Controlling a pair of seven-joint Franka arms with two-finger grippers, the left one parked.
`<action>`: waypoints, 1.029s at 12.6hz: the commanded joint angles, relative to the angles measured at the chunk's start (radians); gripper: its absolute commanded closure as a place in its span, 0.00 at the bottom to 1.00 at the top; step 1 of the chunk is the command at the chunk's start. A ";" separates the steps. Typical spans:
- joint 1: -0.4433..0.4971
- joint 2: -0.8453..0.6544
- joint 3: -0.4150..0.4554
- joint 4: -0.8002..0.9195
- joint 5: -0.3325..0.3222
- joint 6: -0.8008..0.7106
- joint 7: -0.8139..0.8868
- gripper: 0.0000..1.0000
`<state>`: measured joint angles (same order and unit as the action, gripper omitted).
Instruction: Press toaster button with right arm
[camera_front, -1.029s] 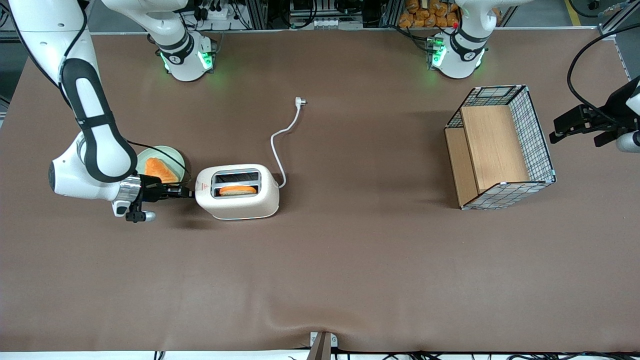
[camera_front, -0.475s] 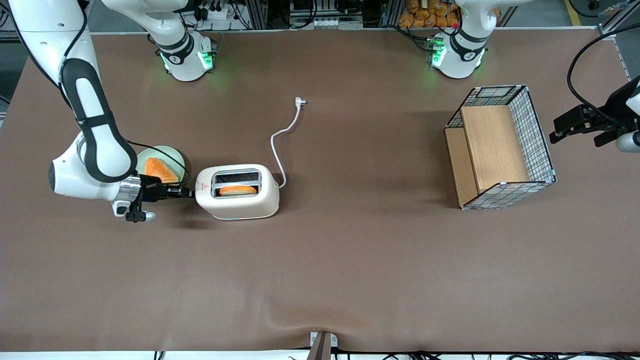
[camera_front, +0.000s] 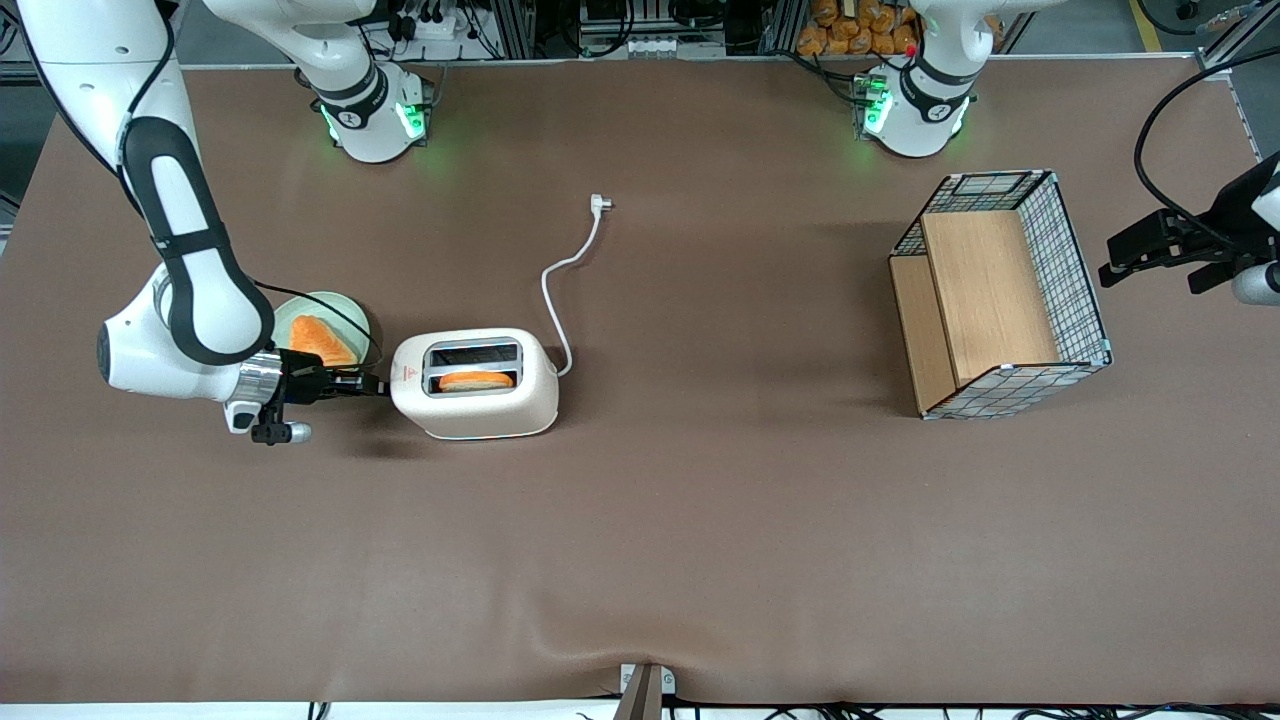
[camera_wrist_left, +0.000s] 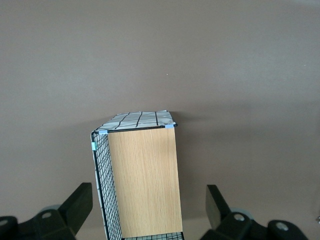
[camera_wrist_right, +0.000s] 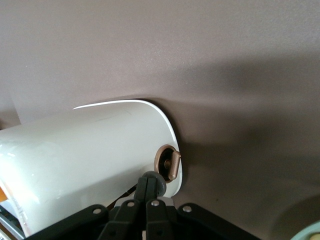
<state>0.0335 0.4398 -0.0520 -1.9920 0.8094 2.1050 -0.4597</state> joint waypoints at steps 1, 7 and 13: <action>0.000 0.065 0.011 0.019 0.024 0.041 -0.050 1.00; -0.001 0.062 0.009 0.024 0.016 0.040 -0.046 1.00; -0.023 0.059 0.007 0.038 -0.013 0.036 -0.043 1.00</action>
<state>0.0308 0.4431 -0.0523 -1.9856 0.8071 2.1013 -0.4636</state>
